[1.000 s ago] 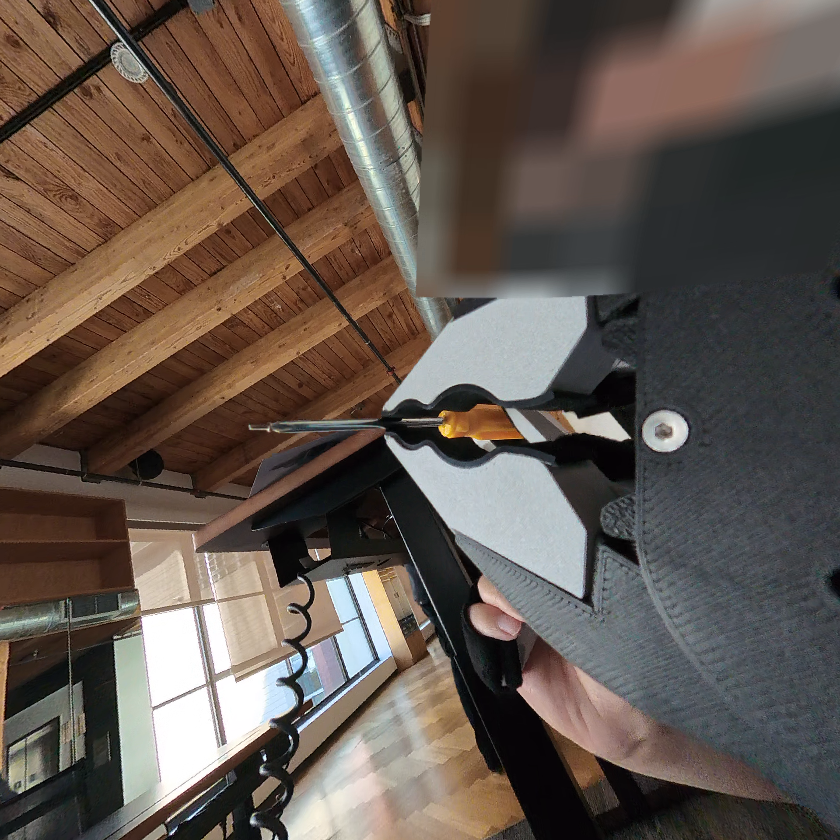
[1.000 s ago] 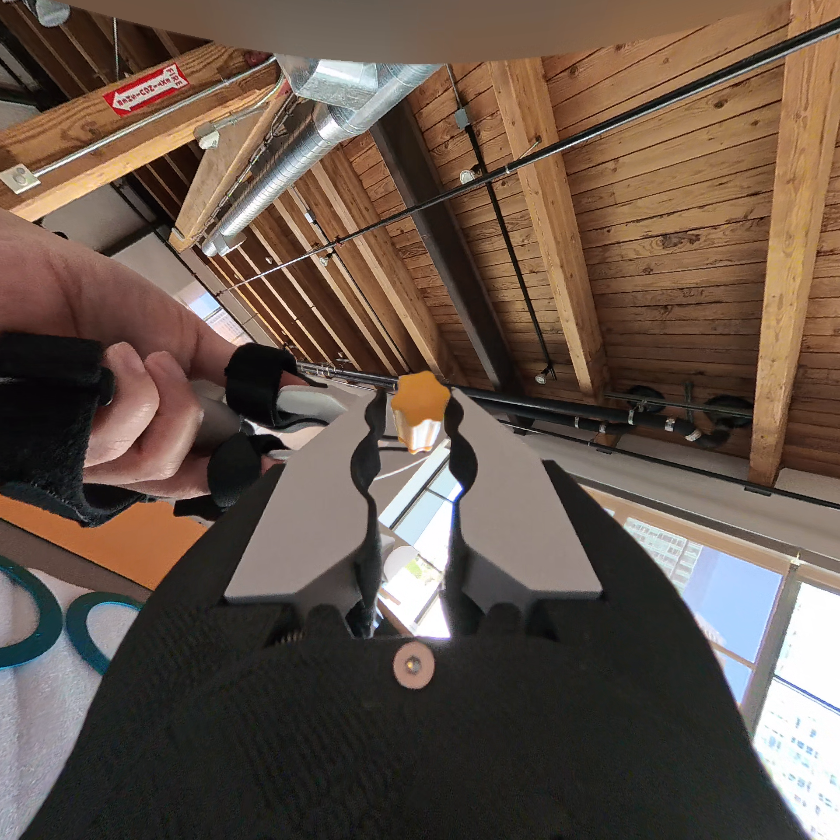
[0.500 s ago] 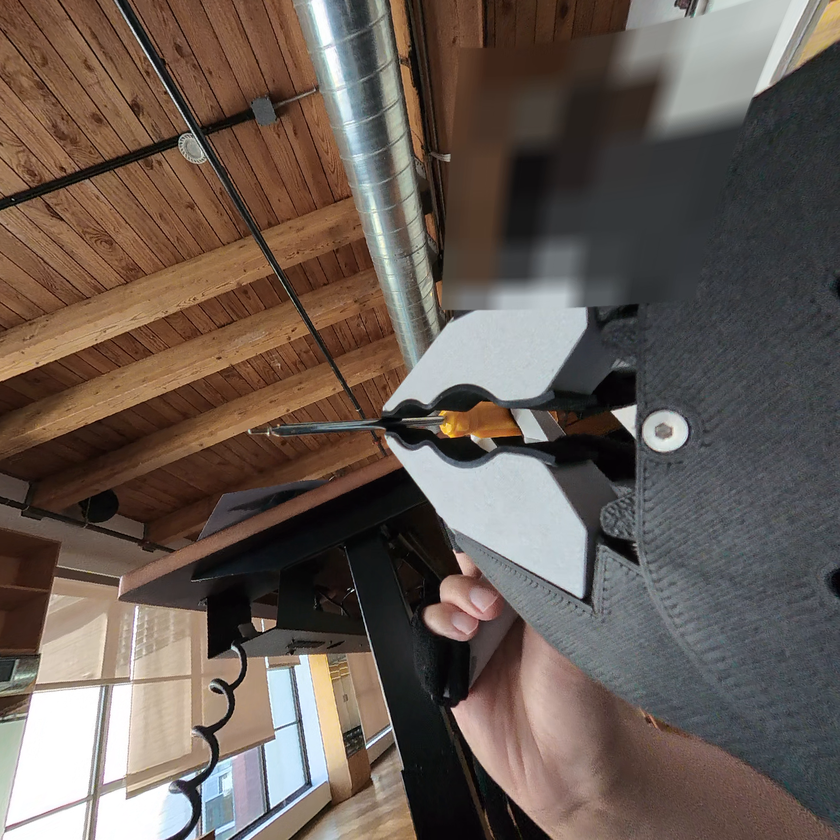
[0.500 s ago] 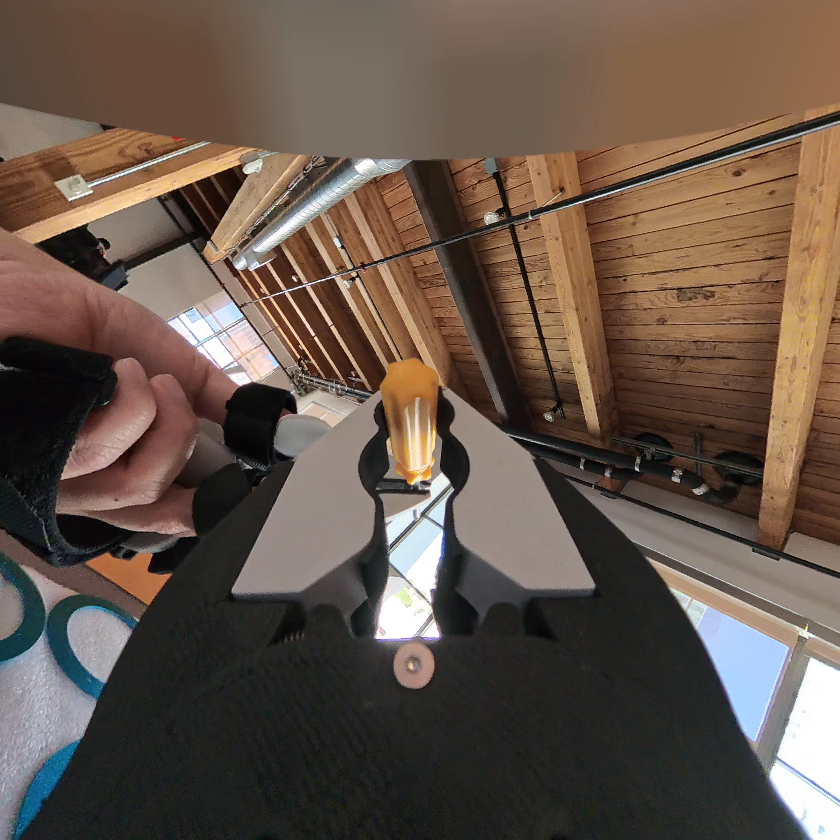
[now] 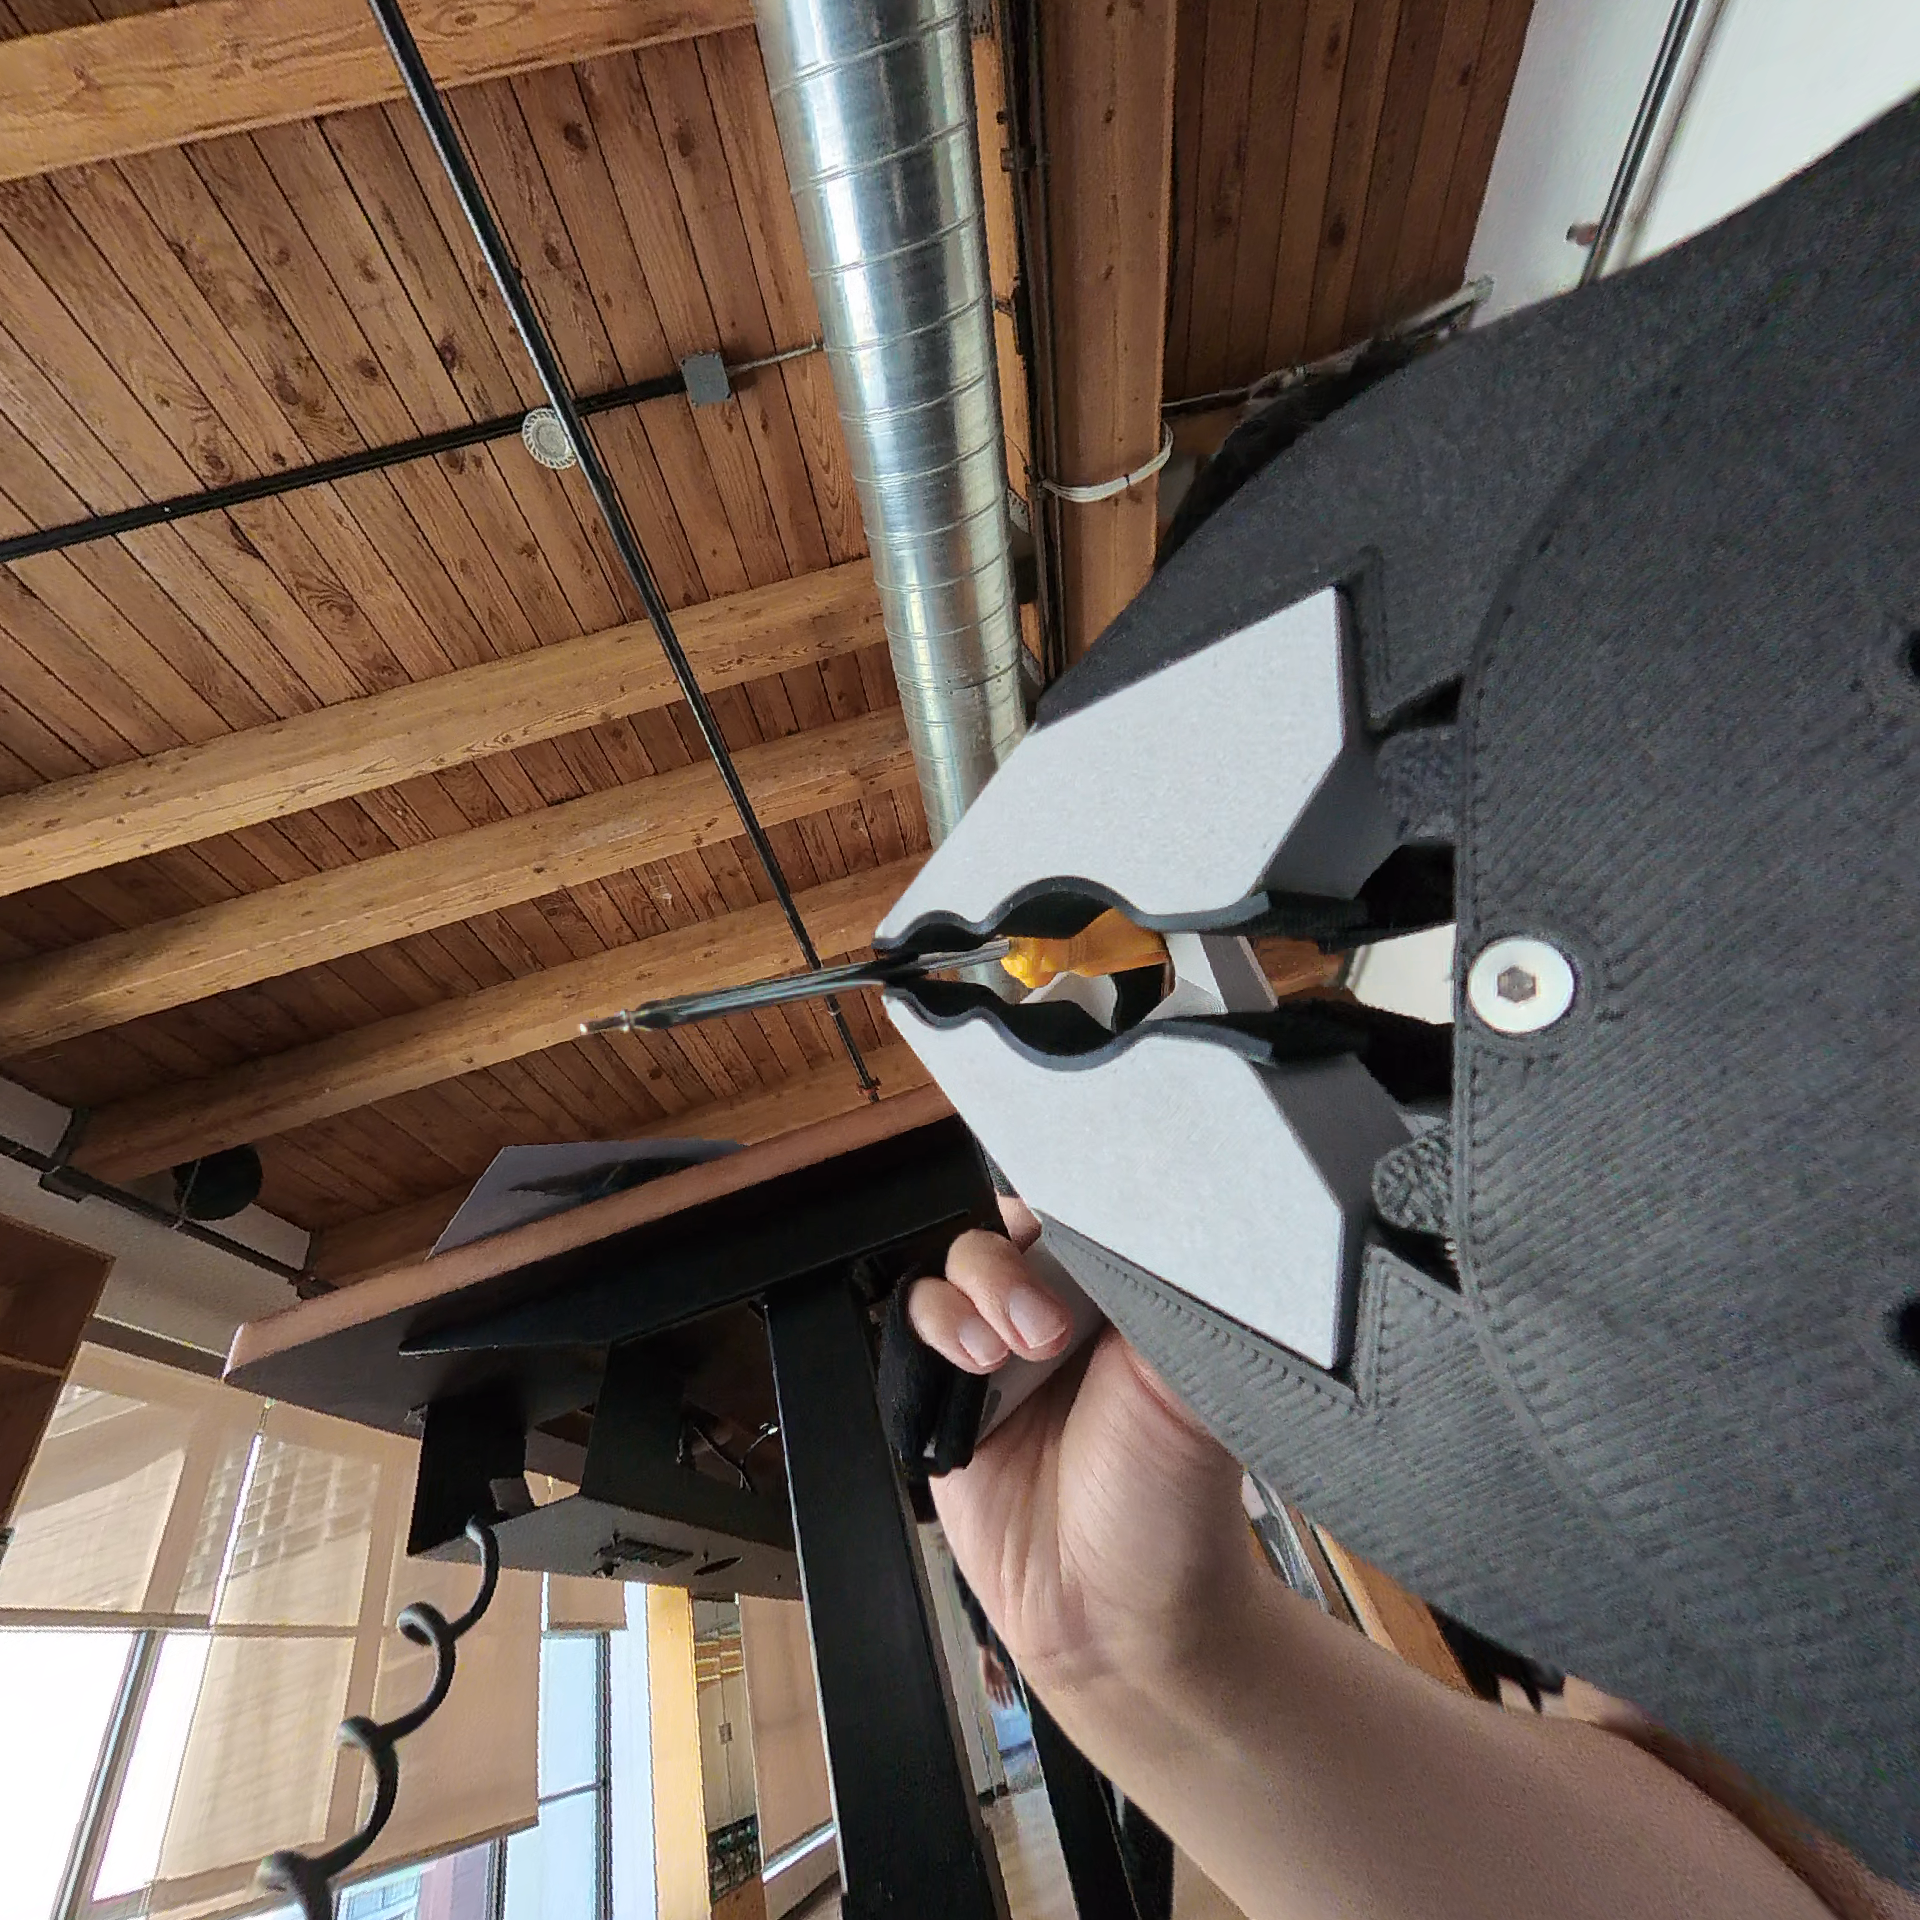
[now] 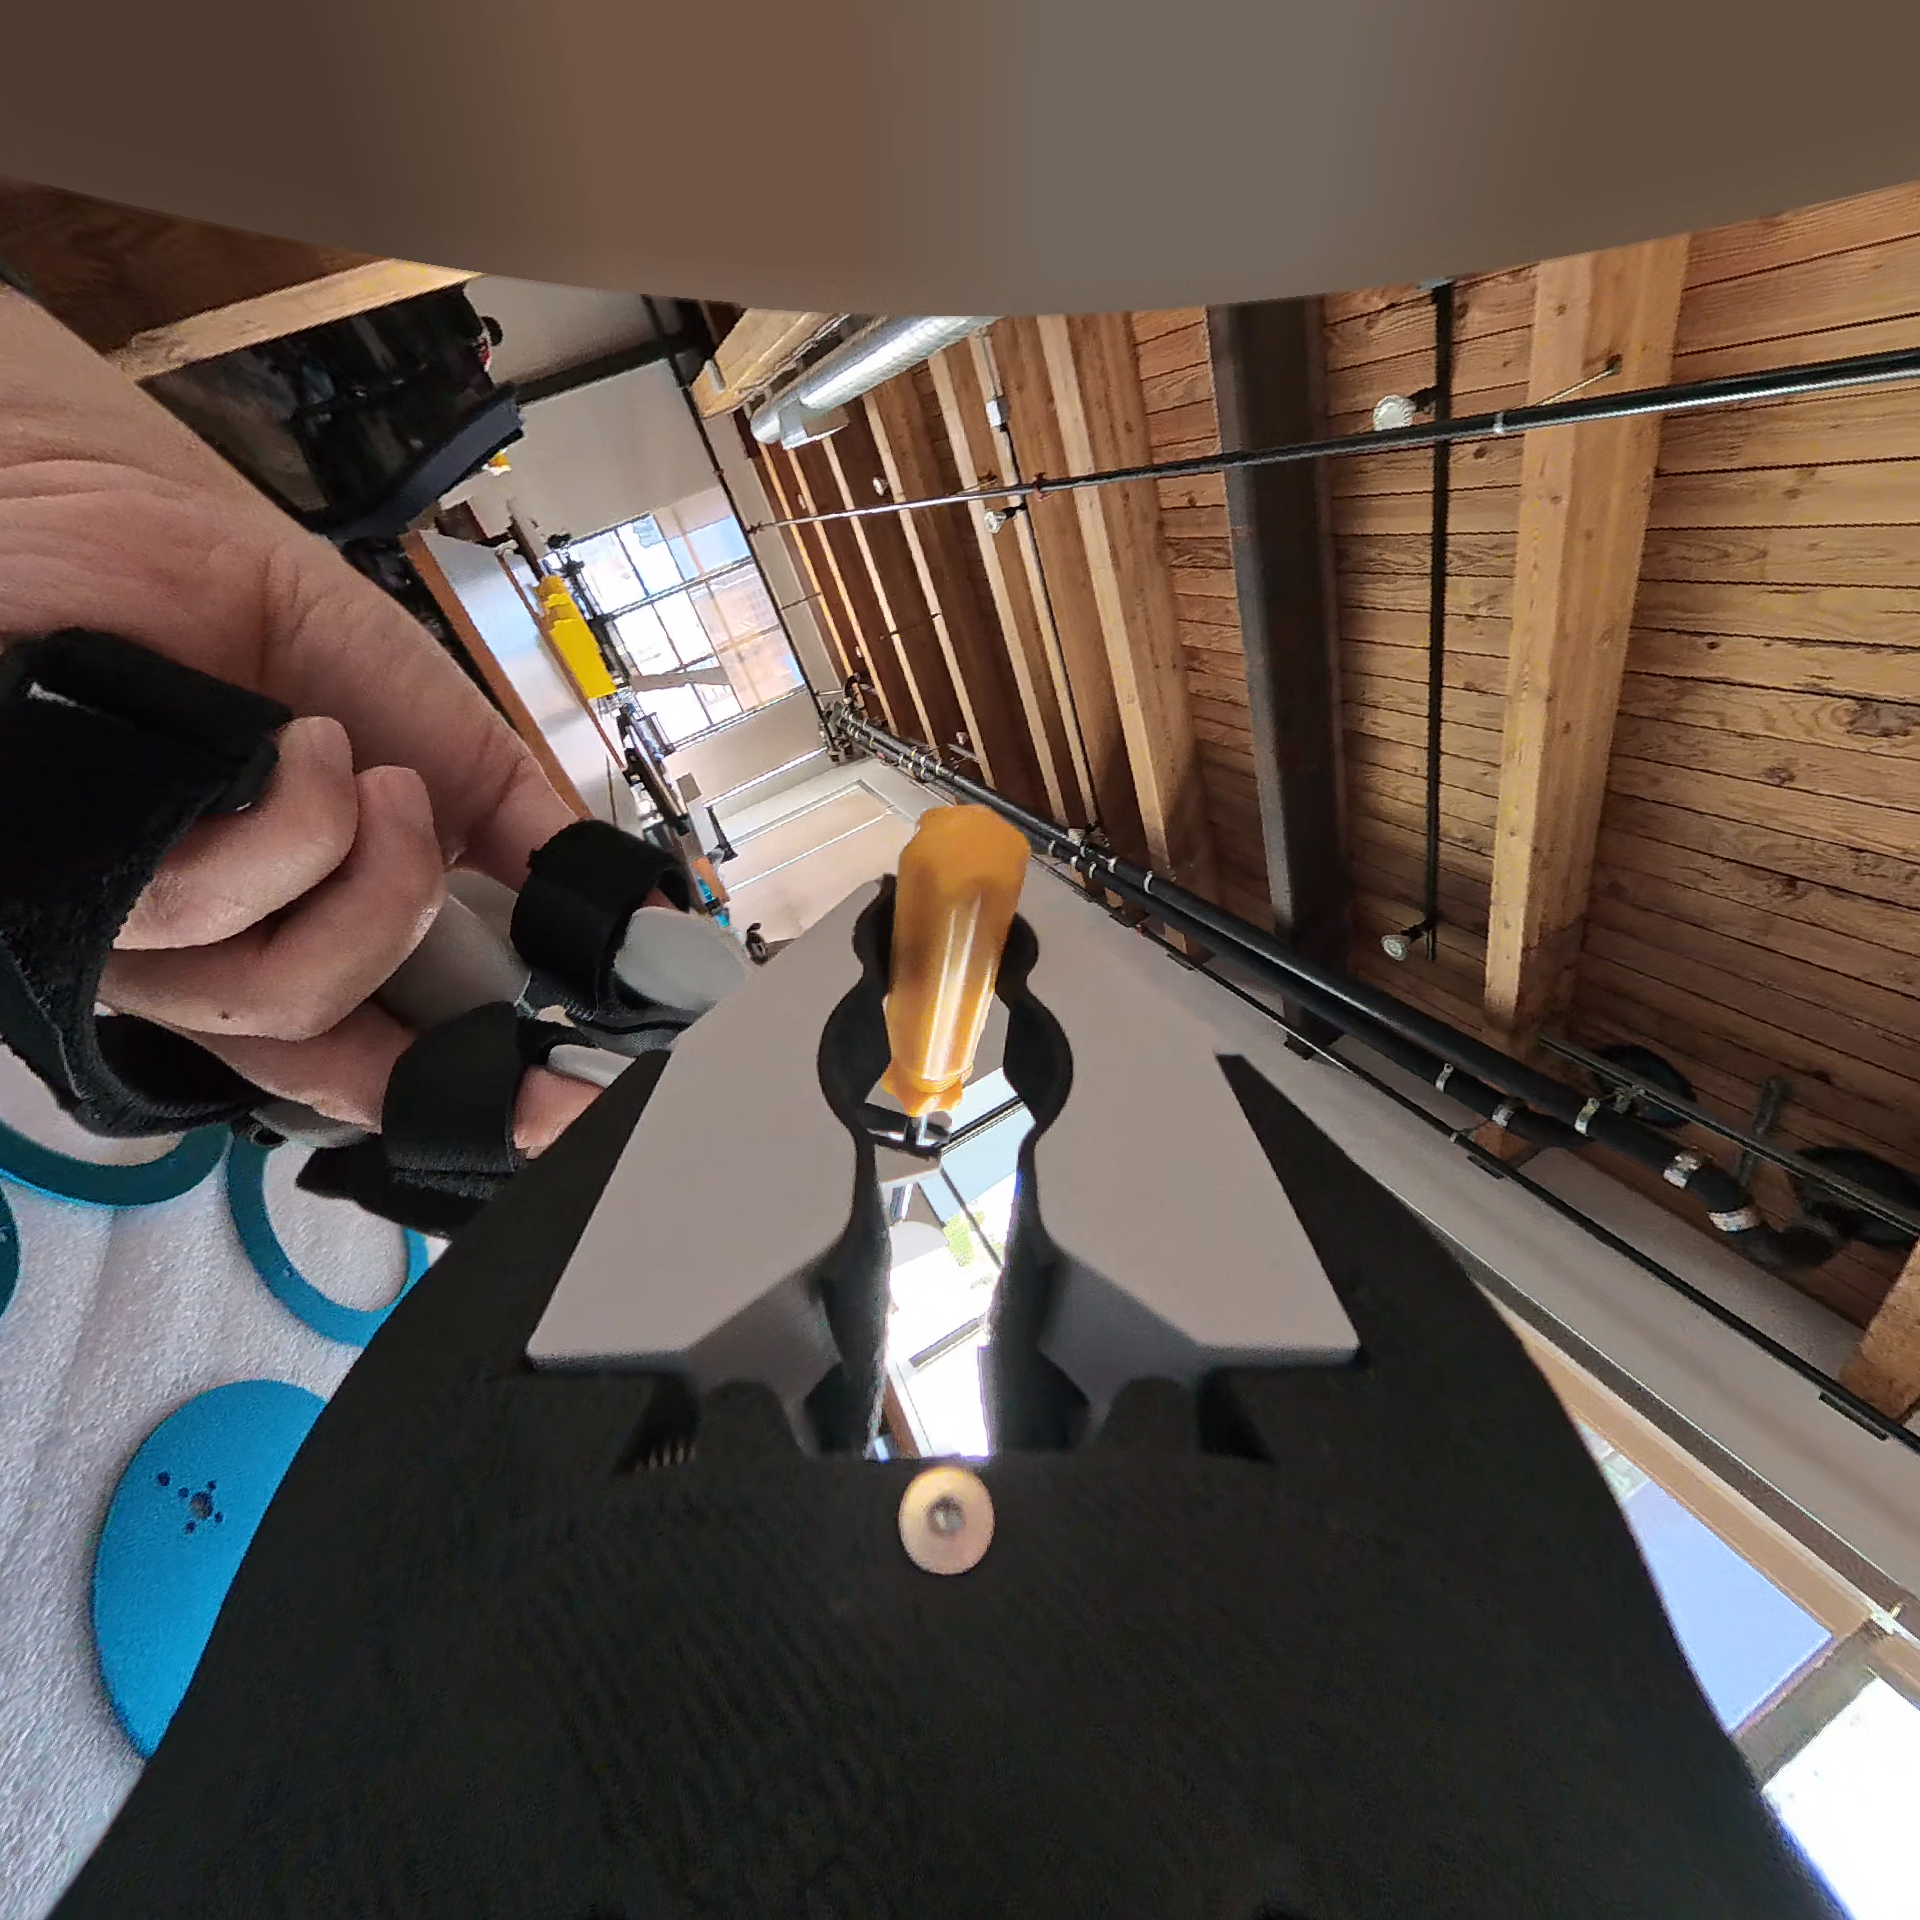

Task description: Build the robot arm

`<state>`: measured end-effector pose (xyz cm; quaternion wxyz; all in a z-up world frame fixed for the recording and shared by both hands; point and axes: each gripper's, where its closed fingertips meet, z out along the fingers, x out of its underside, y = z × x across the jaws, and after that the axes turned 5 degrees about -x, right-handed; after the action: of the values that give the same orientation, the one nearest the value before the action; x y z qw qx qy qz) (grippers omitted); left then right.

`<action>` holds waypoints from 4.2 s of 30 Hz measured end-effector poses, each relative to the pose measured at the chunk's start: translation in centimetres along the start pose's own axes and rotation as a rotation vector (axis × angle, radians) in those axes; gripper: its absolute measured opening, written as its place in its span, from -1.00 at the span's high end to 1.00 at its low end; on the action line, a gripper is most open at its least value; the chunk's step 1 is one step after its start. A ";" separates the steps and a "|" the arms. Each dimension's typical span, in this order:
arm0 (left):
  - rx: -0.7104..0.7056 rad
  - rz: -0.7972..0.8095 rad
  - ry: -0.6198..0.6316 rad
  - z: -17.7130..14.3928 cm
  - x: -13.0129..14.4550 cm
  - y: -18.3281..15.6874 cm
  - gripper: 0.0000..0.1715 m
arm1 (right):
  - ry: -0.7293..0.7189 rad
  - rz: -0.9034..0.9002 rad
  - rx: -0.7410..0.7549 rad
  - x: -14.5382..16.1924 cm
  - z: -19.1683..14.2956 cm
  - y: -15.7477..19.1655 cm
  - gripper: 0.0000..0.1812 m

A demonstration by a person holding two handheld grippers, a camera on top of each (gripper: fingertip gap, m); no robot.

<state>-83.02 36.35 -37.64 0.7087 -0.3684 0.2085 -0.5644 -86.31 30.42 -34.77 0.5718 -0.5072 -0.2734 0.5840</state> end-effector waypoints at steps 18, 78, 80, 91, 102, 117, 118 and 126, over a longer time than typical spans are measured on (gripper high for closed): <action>-0.017 -0.016 -0.209 -6.6 -2.6 -0.5 0.82 | 0.088 0.334 -0.220 4.2 3.3 1.3 0.84; -0.806 1.477 0.725 -9.7 -2.2 9.1 0.71 | 0.435 1.364 -0.615 10.0 -0.1 12.3 0.83; -0.777 1.465 0.721 -9.6 -1.9 9.0 0.81 | 0.427 1.369 -0.617 9.9 -0.1 12.3 0.83; -0.704 1.442 0.649 -9.0 -1.9 8.2 0.81 | 0.365 1.373 -0.596 9.7 0.3 11.3 0.83; -0.670 1.424 0.622 -8.7 -1.7 7.4 0.81 | 0.311 1.375 -0.535 9.6 -0.3 8.5 0.73; -0.649 1.413 0.597 -8.3 -1.7 6.8 0.81 | 0.252 1.417 -0.501 9.3 -0.7 7.5 0.81; -0.649 1.414 0.602 -8.3 -1.6 6.9 0.81 | 0.246 1.417 -0.508 9.1 -0.7 7.5 0.81; -0.684 1.459 0.636 -8.3 -1.5 6.8 0.76 | 0.307 1.377 -0.569 8.8 -0.6 8.6 0.81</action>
<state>-84.90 35.98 -48.31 0.6520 -0.1601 0.7396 0.0489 -87.65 36.89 -45.18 -0.0429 -0.7667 0.0476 0.6388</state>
